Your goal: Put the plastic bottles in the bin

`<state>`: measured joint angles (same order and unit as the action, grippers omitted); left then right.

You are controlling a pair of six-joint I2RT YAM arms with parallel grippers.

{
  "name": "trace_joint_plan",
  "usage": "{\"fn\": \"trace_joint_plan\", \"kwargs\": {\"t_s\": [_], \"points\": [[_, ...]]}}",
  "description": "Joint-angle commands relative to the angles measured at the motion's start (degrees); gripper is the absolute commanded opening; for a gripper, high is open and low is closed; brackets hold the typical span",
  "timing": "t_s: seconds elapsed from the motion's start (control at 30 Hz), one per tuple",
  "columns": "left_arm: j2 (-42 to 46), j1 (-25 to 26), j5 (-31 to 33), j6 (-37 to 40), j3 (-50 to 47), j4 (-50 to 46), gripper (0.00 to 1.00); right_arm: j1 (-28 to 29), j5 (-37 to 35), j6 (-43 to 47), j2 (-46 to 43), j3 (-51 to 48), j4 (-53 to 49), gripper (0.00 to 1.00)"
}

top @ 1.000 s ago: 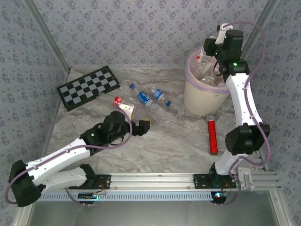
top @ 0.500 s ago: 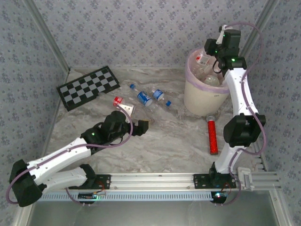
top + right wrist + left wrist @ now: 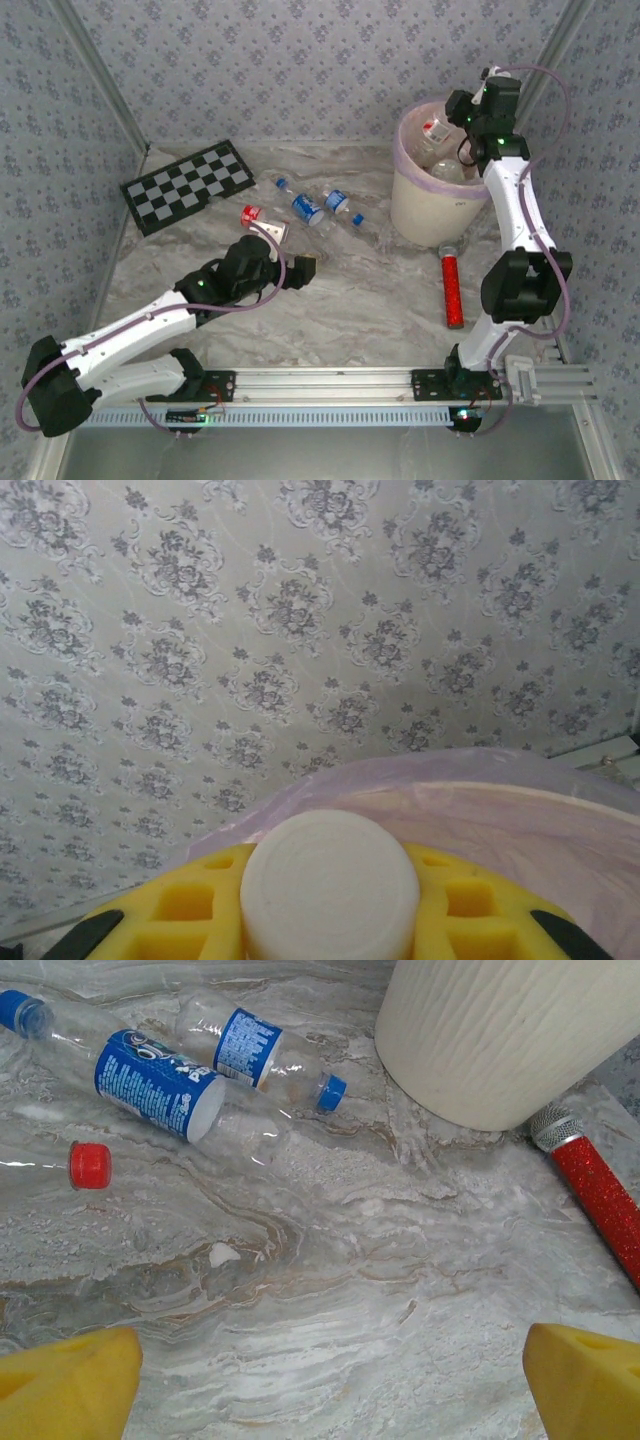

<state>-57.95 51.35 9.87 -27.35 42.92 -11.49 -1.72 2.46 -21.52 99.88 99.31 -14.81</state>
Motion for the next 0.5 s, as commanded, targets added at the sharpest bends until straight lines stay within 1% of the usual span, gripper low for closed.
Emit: {"fn": "trace_joint_plan", "kwargs": {"t_s": [0.0, 0.07, 0.13, 0.23, 0.37, 0.47], "points": [[0.6, -0.4, -0.2, -0.2, 0.6, -1.0, 0.97, 0.6, -1.0, 2.4, 4.6, -9.0, -27.5, 0.15], [0.7, -0.5, -0.1, -0.2, 0.5, -1.0, 0.97, -0.3, -2.8, 2.2, 1.6, -9.8, -27.6, 0.28], [0.6, -0.6, 0.0, 0.0, 0.5, -0.7, 0.97, -0.9, -4.1, 2.4, -1.1, -10.3, -28.4, 0.37], [0.1, -0.8, 0.1, 0.1, 0.9, -0.9, 0.97, -1.2, -6.9, 3.8, -4.4, -10.4, -30.3, 0.44], [-0.4, -1.2, 1.5, -1.8, 2.1, -2.4, 0.97, -2.2, -10.1, 5.2, -7.7, -10.2, -32.5, 0.57], [-0.4, -1.7, 3.1, -3.5, 2.2, -3.6, 0.97, -2.5, -10.3, 6.1, -10.1, -9.4, -33.6, 0.66]]}}
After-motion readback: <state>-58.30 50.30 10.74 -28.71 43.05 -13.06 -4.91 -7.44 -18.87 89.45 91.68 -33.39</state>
